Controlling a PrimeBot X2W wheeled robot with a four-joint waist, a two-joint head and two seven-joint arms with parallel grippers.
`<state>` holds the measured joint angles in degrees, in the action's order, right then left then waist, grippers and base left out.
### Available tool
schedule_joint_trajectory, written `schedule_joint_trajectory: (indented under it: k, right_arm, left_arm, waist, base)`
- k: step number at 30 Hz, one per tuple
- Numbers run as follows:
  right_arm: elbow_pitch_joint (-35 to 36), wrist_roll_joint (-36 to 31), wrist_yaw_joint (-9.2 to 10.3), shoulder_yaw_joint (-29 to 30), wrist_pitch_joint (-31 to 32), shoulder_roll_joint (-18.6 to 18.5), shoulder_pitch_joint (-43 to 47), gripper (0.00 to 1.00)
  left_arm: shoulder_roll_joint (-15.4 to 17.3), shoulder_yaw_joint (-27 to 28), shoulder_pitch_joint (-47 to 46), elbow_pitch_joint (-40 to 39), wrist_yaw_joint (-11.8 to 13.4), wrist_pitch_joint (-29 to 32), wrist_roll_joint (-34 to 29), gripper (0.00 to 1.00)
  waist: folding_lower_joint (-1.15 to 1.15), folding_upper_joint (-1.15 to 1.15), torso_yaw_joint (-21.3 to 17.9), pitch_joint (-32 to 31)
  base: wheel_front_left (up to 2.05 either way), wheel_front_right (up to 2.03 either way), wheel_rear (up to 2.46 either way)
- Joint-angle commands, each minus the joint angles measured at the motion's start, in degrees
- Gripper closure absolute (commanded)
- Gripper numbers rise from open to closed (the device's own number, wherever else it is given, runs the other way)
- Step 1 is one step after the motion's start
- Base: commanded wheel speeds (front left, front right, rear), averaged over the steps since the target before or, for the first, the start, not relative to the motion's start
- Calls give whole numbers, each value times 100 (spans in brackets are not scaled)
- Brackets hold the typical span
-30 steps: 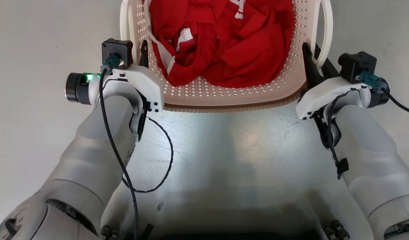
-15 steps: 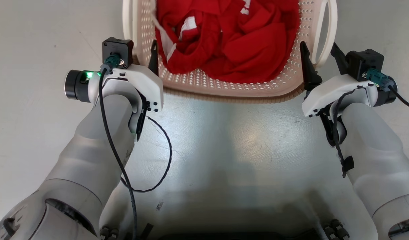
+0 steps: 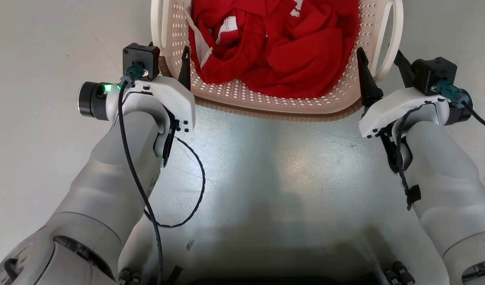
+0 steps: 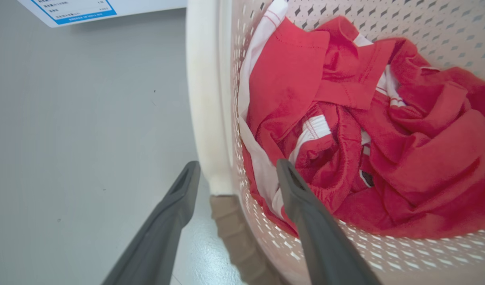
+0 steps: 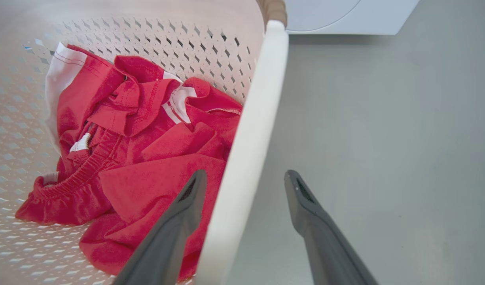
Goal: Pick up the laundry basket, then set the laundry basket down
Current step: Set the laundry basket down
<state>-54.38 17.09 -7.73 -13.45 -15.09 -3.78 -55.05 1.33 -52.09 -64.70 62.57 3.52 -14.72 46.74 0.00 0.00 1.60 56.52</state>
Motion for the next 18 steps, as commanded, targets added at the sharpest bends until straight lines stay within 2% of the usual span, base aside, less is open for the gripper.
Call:
schedule_joint_trajectory:
  k: [1,18]
  right_arm:
    - [81,-10,24,-66,9,91,319,0]
    - [372,-148,24,-5,9,91,384,0]
  left_arm:
    - [154,73,116,-45,18,-28,-56,1]
    - [154,172,174,-171,83,-28,-99,0]
  waist:
    - [0,0,3,-4]
    - [0,0,31,-172]
  base:
    - [0,0,0]
    - [0,0,0]
